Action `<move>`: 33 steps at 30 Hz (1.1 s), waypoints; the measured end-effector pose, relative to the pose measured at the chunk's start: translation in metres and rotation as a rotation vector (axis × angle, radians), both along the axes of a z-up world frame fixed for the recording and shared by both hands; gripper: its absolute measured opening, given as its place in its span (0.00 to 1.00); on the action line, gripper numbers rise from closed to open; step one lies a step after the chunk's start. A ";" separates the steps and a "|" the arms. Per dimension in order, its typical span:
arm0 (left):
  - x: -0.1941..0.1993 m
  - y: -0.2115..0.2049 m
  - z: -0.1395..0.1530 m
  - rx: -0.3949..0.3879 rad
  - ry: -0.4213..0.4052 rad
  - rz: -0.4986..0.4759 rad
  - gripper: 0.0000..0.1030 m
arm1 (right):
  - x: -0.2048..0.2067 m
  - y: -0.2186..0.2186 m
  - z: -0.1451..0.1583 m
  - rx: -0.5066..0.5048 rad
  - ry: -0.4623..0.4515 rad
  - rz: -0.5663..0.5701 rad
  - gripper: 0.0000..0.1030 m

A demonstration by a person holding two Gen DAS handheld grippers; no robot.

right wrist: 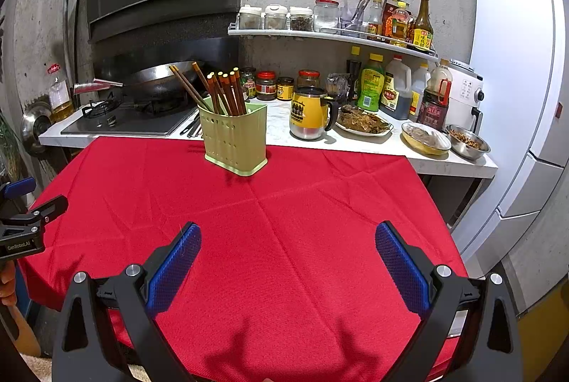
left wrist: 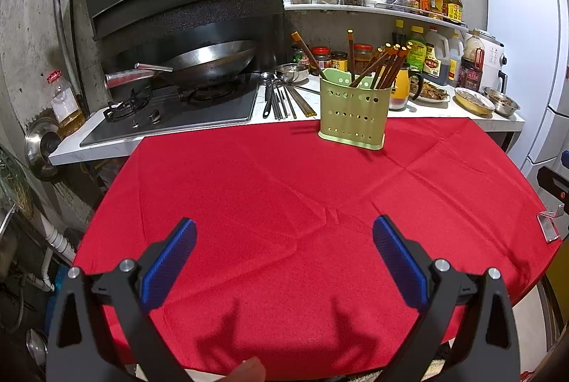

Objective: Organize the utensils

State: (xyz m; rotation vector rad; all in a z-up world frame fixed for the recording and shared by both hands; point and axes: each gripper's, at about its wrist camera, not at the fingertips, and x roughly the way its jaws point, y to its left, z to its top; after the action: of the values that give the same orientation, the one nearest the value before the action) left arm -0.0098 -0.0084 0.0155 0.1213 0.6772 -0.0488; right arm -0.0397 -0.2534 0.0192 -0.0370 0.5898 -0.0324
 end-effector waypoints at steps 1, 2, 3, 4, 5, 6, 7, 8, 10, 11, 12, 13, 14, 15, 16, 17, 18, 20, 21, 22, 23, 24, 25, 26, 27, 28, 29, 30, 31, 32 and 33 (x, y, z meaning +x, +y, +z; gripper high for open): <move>0.000 0.000 0.000 0.001 -0.001 0.000 0.94 | -0.001 0.000 0.000 -0.001 0.000 -0.001 0.94; 0.000 0.000 0.000 0.001 -0.001 -0.001 0.94 | 0.000 0.000 0.000 0.000 0.000 0.000 0.94; 0.000 0.000 0.000 0.000 0.000 -0.001 0.94 | -0.001 0.000 0.000 -0.001 0.000 -0.001 0.94; 0.000 0.000 0.000 0.000 -0.001 -0.002 0.94 | -0.001 0.000 0.000 0.000 -0.001 -0.001 0.94; 0.000 0.000 0.000 0.000 0.000 -0.001 0.94 | -0.001 0.000 0.000 -0.001 -0.001 -0.001 0.94; 0.000 0.000 0.000 0.001 0.001 -0.001 0.94 | -0.001 0.000 0.000 -0.001 -0.001 -0.002 0.94; 0.000 0.000 -0.001 0.001 0.002 -0.001 0.94 | 0.000 0.001 0.000 -0.001 -0.001 -0.002 0.94; 0.000 0.000 -0.001 0.001 0.003 -0.002 0.94 | -0.001 0.000 0.000 -0.001 -0.001 -0.001 0.94; 0.000 0.000 -0.001 0.000 0.004 -0.002 0.94 | -0.001 0.000 0.000 -0.001 0.000 -0.001 0.94; -0.001 0.000 -0.001 0.000 0.004 -0.002 0.94 | -0.001 0.000 0.000 -0.001 0.000 -0.001 0.94; -0.001 0.000 -0.001 0.001 0.003 -0.001 0.94 | -0.001 0.000 0.000 -0.001 0.000 -0.001 0.94; 0.000 0.000 -0.001 0.001 0.003 -0.002 0.94 | -0.001 0.000 0.000 0.000 0.000 -0.001 0.94; 0.000 0.000 -0.001 0.001 0.003 -0.002 0.94 | -0.001 0.000 0.000 0.000 0.000 -0.001 0.94; 0.000 0.000 -0.001 0.002 0.003 -0.002 0.94 | -0.001 -0.001 0.000 0.000 0.000 -0.002 0.94; -0.001 0.000 -0.002 0.003 0.003 -0.002 0.94 | -0.001 -0.001 0.000 -0.001 0.000 -0.001 0.94; 0.000 0.000 -0.002 0.001 0.004 -0.003 0.94 | -0.001 -0.001 0.000 0.000 0.000 -0.002 0.94; 0.000 0.000 -0.001 0.001 0.004 -0.002 0.94 | 0.000 0.000 0.000 0.000 0.001 -0.002 0.94; 0.000 0.000 -0.001 0.001 0.004 -0.002 0.94 | 0.000 -0.001 0.000 0.001 0.002 -0.001 0.94; -0.001 0.000 -0.002 0.002 0.005 -0.002 0.94 | 0.000 -0.001 0.000 0.000 0.001 -0.001 0.94; -0.001 0.000 -0.002 0.002 0.005 0.000 0.94 | 0.000 -0.001 0.000 0.001 0.001 -0.001 0.94; -0.001 0.000 -0.002 0.001 0.006 0.000 0.94 | 0.001 0.000 0.000 0.002 0.003 -0.001 0.94; -0.002 0.000 -0.002 0.001 0.006 0.001 0.94 | 0.001 0.000 -0.001 0.002 0.003 0.000 0.94; -0.001 0.000 -0.002 0.000 0.006 0.001 0.94 | 0.001 0.001 -0.002 0.002 0.004 -0.001 0.94; -0.001 0.000 -0.002 -0.001 0.006 0.001 0.94 | 0.000 0.002 -0.004 0.002 0.004 -0.002 0.94; -0.001 0.000 -0.002 -0.001 0.007 0.000 0.94 | 0.001 0.003 -0.004 0.003 0.004 -0.001 0.94; -0.001 0.000 -0.003 -0.005 0.012 -0.003 0.94 | 0.001 0.002 -0.004 0.002 0.006 -0.002 0.94; 0.000 0.001 -0.003 -0.015 0.017 -0.008 0.94 | 0.001 0.002 -0.003 0.002 0.005 -0.002 0.94; 0.001 0.001 -0.004 -0.017 0.019 -0.009 0.94 | 0.001 0.002 -0.003 0.002 0.007 -0.002 0.94; 0.002 0.001 -0.005 -0.014 0.019 -0.006 0.94 | 0.001 0.003 -0.005 0.004 0.009 -0.002 0.94; 0.002 0.001 -0.005 -0.008 0.017 -0.006 0.94 | 0.001 0.003 -0.007 0.004 0.010 -0.002 0.94; 0.002 0.001 -0.005 -0.007 0.014 -0.008 0.94 | 0.001 0.003 -0.009 0.005 0.012 -0.003 0.94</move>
State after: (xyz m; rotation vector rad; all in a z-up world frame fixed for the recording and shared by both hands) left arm -0.0077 -0.0079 0.0104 0.1173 0.6902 -0.0599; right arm -0.0392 -0.2506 0.0101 -0.0319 0.6016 -0.0339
